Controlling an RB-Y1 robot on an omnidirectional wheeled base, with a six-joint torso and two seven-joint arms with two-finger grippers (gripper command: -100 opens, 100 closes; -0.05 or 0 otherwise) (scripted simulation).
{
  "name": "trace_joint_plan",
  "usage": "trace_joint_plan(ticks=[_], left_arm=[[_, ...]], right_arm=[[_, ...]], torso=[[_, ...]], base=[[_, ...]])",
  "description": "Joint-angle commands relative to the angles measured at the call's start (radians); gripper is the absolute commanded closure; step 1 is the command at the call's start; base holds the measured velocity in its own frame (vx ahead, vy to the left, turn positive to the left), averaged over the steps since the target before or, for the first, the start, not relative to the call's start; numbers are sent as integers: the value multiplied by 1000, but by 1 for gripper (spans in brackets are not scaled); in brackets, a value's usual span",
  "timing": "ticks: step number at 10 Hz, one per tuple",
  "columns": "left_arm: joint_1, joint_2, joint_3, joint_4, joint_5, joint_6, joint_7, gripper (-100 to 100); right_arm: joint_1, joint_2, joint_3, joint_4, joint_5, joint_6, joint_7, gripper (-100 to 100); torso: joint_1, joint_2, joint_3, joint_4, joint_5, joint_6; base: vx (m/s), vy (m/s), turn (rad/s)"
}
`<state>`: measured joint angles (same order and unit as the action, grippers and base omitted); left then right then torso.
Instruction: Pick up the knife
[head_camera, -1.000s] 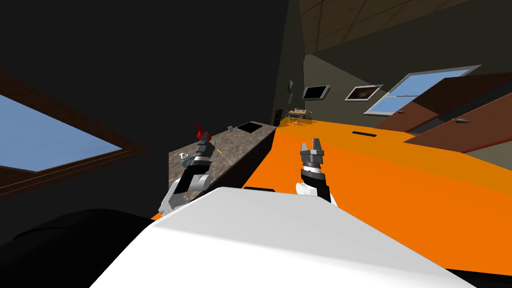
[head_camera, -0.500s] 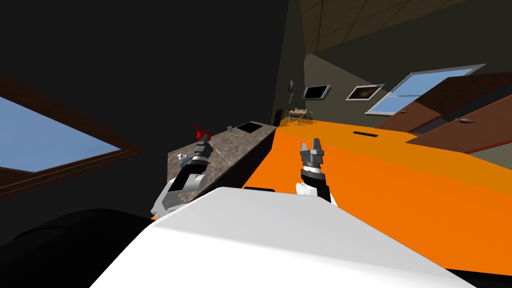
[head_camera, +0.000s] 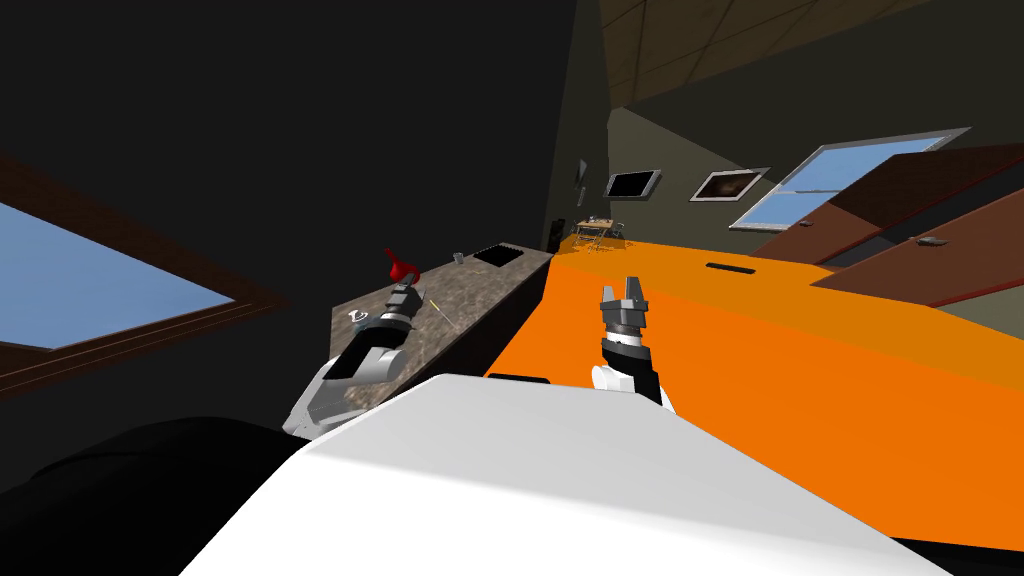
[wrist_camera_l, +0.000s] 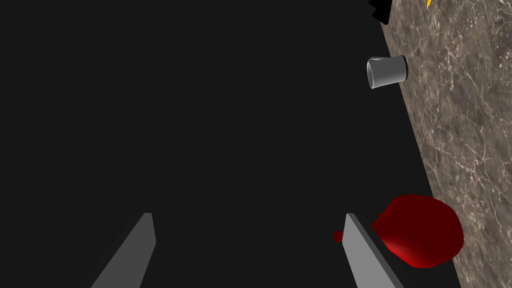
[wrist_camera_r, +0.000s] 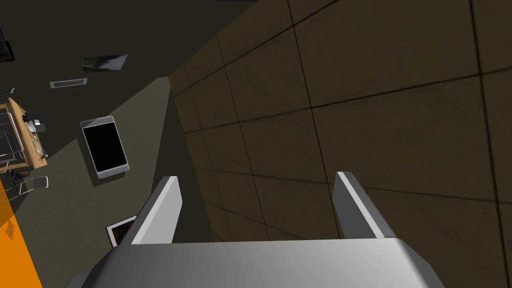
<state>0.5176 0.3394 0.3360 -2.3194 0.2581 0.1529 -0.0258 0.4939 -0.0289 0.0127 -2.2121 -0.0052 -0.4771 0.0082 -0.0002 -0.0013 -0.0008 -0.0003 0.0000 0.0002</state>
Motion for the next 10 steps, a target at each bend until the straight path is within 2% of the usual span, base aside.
trace_joint_plan(ticks=[1, 2, 3, 4, 5, 7, 8, 10], left_arm=[[5, 11, 12, 0, 16, 50, 1, -100], [5, 11, 12, 0, 16, 53, 1, -100], [15, 36, 36, 3, 52, 93, 2, -100], [15, 36, 36, 3, 52, 120, 2, -100], [26, 62, 58, 7, 88, 151, 2, -100], [26, 62, 58, 7, 88, 194, 2, -100], [37, 88, 80, 12, 125, 224, 1, -100], [37, 88, 80, 12, 125, 265, 1, -100]], right_arm=[[0, 0, 0, 0, 0, 0, 0, 0], [0, 0, 0, 0, 0, 0, 0, 0], [0, 0, 0, 0, 0, 0, 0, 0], [0, 0, 0, 0, 0, 0, 0, 0], [0, 0, 0, 0, 0, 0, 0, 0], [0, 0, 0, 0, 0, 0, 0, 0], [0, 0, 0, 0, 0, 0, 0, 0], [0, 0, 0, 0, 0, 0, 0, 0]], torso=[[0, 0, 0, 0, 0, 0], [0, 0, 0, 0, 0, 0], [0, 0, 0, 0, 0, 0], [0, 0, 0, 0, 0, 0], [0, 0, 0, 0, 0, 0], [0, -1, -1, 0, 0, 0], [0, 0, 0, 0, 0, 0], [0, 0, 0, 0, 0, 0]], base=[[24, -9, -9], [11, -4, 3], [21, -9, -30], [26, -10, -15], [38, -13, -38], [23, -3, -11], [25, -7, -54], [18, -2, -15]])
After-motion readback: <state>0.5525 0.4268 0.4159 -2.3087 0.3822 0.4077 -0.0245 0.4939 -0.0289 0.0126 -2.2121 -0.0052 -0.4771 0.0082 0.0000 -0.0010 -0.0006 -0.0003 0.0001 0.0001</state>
